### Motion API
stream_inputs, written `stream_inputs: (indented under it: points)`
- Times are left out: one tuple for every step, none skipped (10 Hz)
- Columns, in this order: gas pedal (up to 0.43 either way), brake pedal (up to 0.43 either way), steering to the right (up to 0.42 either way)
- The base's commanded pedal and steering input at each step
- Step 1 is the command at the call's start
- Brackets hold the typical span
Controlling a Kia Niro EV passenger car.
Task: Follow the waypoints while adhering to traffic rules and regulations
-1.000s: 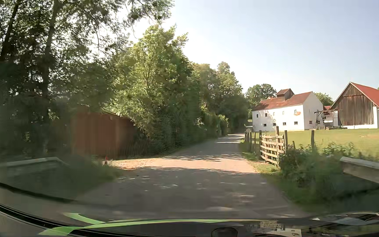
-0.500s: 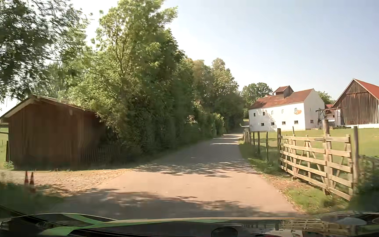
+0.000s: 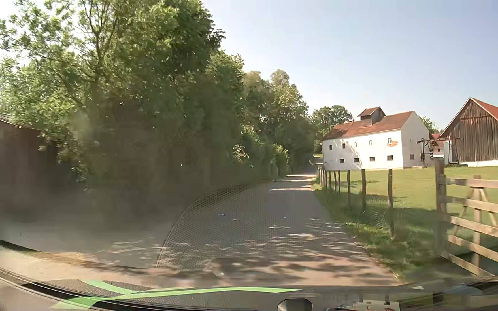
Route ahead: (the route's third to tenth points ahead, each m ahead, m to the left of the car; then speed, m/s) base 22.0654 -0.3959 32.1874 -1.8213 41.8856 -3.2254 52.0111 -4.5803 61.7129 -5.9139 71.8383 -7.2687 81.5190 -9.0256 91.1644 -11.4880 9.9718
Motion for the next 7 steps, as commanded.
stream_inputs:
  points:
    - [0.138,0.0,0.018]
    - [0.138,0.0,0.018]
    - [0.138,0.0,0.018]
    - [0.138,0.0,0.018]
    - [0.138,0.0,0.018]
    - [0.138,0.0,0.018]
    - [0.138,0.0,0.018]
